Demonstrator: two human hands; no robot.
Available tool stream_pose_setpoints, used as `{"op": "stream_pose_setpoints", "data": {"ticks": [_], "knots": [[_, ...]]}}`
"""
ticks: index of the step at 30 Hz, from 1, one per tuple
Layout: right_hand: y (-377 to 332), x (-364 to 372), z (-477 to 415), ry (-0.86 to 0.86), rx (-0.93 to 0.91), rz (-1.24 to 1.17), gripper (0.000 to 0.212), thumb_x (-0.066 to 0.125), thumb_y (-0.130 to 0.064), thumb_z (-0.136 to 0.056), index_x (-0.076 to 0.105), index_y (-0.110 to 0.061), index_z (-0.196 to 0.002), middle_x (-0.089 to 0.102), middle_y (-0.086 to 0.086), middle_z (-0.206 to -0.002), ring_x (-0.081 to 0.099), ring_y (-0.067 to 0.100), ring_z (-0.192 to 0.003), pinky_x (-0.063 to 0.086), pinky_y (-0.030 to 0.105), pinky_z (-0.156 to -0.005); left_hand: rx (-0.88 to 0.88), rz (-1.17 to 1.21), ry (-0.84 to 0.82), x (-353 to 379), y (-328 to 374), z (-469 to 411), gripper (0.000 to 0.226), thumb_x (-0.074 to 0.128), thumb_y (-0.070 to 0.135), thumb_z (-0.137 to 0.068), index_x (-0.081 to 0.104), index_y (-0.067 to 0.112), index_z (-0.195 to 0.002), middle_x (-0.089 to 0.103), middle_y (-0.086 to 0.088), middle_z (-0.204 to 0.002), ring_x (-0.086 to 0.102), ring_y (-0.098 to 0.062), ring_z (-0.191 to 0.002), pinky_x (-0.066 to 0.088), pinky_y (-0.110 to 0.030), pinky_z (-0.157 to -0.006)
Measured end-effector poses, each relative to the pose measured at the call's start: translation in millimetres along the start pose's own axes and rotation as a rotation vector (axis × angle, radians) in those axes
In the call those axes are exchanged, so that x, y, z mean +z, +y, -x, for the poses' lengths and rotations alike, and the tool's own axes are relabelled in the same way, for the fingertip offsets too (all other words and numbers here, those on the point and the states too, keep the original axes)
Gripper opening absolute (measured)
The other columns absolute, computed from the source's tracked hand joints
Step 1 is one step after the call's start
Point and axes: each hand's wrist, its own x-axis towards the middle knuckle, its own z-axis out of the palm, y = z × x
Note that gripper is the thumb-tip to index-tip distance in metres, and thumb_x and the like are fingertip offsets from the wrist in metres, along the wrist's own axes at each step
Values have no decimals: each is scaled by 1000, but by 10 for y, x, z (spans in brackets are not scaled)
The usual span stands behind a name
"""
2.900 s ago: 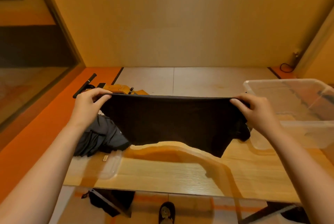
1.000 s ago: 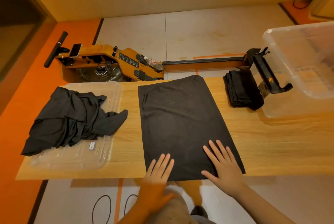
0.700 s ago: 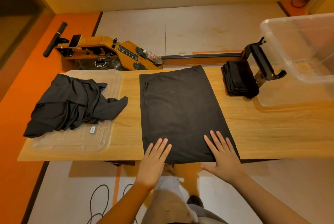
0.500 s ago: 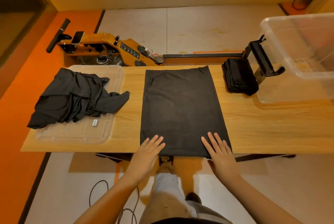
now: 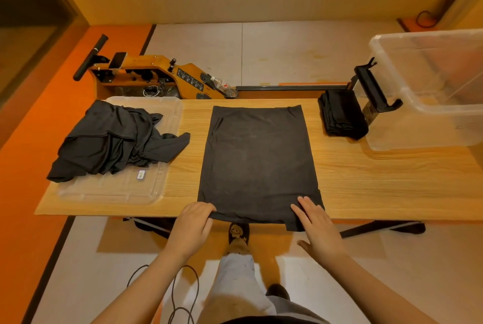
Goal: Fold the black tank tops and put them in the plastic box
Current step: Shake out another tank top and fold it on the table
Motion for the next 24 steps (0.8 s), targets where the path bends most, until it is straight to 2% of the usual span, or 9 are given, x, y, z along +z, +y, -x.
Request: {"op": "stream_pose_setpoints", "data": {"ticks": [3,6,9,11,13,16,20,22,24], "knots": [[-2,18,-56,96,10,2,99,91,6,-30,65,-15,-123,62,11,-128,57,29,-120,43,38,-95,-1,-1,-9,-8,-24,-43,25,36,30,-90,59,23,-94,60,8,-87,57,-14,-85,44,-27,-76],[100,-29,-102,203,-49,0,91,89,11,-34,68,-16,-118,64,10,-125,48,25,-122,52,42,-86,-24,6,-37,-43,-17,-88,9,50,18,-93,56,24,-91,57,8,-83,54,-12,-81,39,-25,-72],[180,-138,-86,157,-82,-142,59,85,1,-62,69,-19,-116,64,4,-126,59,24,-119,52,40,-90,-32,24,-110,-115,-11,-132,11,49,19,-92,50,27,-84,55,9,-77,51,-9,-76,38,-24,-67],[209,-295,-122,110,-7,-335,33,64,-8,-89,66,-21,-118,61,-4,-128,55,15,-121,44,33,-100,-57,72,-216,-201,-16,-198,14,49,21,-93,50,29,-81,57,9,-74,52,-8,-74,42,-26,-64],[253,-513,-286,-32,105,-527,18,52,-14,-97,67,-20,-103,67,-1,-109,60,15,-104,46,33,-91,-133,220,-307,-322,-26,-360,18,52,18,-92,53,26,-77,58,5,-70,55,-8,-68,43,-28,-63],[301,-789,-696,-89,233,-852,20,50,-14,-97,63,-5,-86,65,16,-85,60,32,-87,46,42,-80,-337,554,-304,-491,-54,-794,29,50,10,-94,52,16,-67,53,-3,-69,52,-12,-69,38,-29,-66],[274,-908,-1039,-8,425,-1110,28,56,-39,-94,64,-16,-106,62,-5,-102,57,8,-96,43,21,-77,-586,836,-350,-461,-160,-1234,25,53,27,-98,66,6,-99,66,-7,-99,61,-21,-97,46,-26,-75],[280,-866,-1096,-4,496,-1172,40,64,-46,-86,59,-19,-115,60,-5,-107,56,9,-100,45,24,-82,-660,973,-348,-402,-201,-1290,25,62,29,-92,66,11,-109,69,-4,-107,64,-20,-101,52,-29,-80],[296,-824,-1120,-17,538,-1201,43,74,-38,-80,55,-22,-116,61,-1,-102,59,11,-95,47,23,-77,-668,1009,-334,-354,-259,-1313,24,68,23,-88,68,12,-109,71,-4,-109,66,-21,-103,53,-34,-88]]}}
